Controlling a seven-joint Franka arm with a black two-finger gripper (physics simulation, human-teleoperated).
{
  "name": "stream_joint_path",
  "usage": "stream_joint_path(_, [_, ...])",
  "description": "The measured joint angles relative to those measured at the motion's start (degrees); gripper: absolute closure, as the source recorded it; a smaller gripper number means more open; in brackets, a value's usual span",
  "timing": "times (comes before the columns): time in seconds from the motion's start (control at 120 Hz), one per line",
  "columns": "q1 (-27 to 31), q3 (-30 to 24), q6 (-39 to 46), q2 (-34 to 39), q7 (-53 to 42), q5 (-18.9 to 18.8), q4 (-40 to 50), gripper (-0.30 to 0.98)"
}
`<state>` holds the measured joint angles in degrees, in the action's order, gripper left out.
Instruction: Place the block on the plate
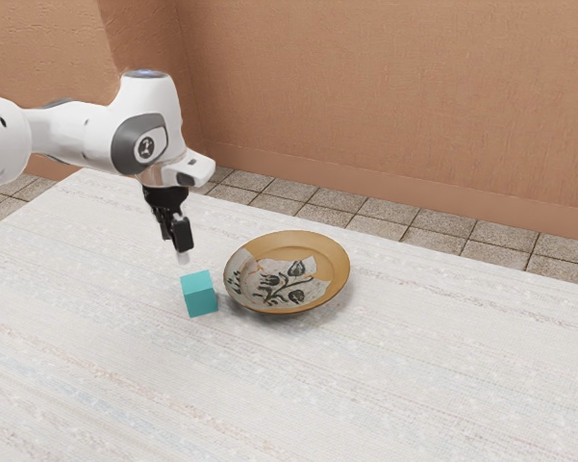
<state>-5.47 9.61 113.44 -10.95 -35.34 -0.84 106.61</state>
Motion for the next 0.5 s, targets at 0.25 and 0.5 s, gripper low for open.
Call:
stream_joint_path(0.25, [1.09, 0.14, 4.74, -7.46, -8.96, 0.76, -1.05, 0.00])
stream_joint_path(0.5, [1.59, 0.14, 9.12, -11.23, -14.79, 2.62, -1.31, 0.00])
